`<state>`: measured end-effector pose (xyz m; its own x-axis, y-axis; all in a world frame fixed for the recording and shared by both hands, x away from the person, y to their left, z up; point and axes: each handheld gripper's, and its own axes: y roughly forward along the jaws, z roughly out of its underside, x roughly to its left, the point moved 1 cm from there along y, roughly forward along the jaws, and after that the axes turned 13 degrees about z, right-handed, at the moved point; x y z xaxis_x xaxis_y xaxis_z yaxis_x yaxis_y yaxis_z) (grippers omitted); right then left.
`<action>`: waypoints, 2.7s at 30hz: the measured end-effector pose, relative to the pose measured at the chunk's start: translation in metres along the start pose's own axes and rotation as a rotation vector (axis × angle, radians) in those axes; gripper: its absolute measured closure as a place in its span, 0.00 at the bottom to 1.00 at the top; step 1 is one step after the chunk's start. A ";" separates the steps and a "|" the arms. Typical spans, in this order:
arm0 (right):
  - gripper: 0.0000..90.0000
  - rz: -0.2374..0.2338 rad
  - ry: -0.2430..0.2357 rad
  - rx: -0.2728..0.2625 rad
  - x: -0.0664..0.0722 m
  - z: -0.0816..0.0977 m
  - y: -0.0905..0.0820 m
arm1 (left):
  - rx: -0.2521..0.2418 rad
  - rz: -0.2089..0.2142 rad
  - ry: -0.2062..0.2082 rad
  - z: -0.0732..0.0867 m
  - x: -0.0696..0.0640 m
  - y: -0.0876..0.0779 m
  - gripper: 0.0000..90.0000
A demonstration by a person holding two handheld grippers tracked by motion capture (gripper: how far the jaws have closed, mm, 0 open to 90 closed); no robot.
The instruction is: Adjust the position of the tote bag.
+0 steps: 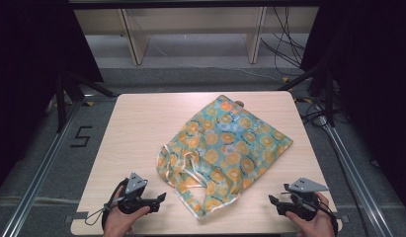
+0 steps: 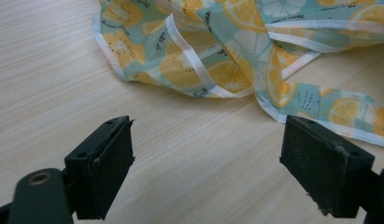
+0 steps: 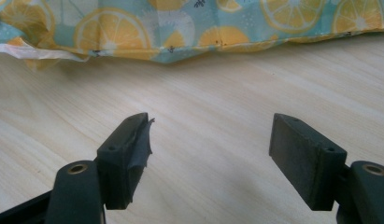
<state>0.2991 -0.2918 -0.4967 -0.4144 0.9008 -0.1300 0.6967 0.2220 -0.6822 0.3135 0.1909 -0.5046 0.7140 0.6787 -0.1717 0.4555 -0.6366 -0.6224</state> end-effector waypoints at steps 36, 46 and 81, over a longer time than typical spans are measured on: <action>0.41 -0.005 0.005 -0.014 -0.001 -0.005 0.002 | -0.105 0.001 -0.087 -0.054 0.048 0.015 0.33; 0.42 0.037 -0.009 -0.043 -0.002 -0.006 0.004 | -0.057 0.076 -0.151 -0.095 0.082 0.038 0.28; 0.98 0.046 -0.158 0.009 0.005 -0.070 0.087 | 0.231 0.259 -0.050 -0.099 0.089 0.108 0.99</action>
<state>0.3983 -0.2414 -0.5060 -0.4694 0.8400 -0.2722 0.7120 0.1777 -0.6793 0.4789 0.1457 -0.5113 0.7606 0.5265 -0.3798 0.1267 -0.6942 -0.7085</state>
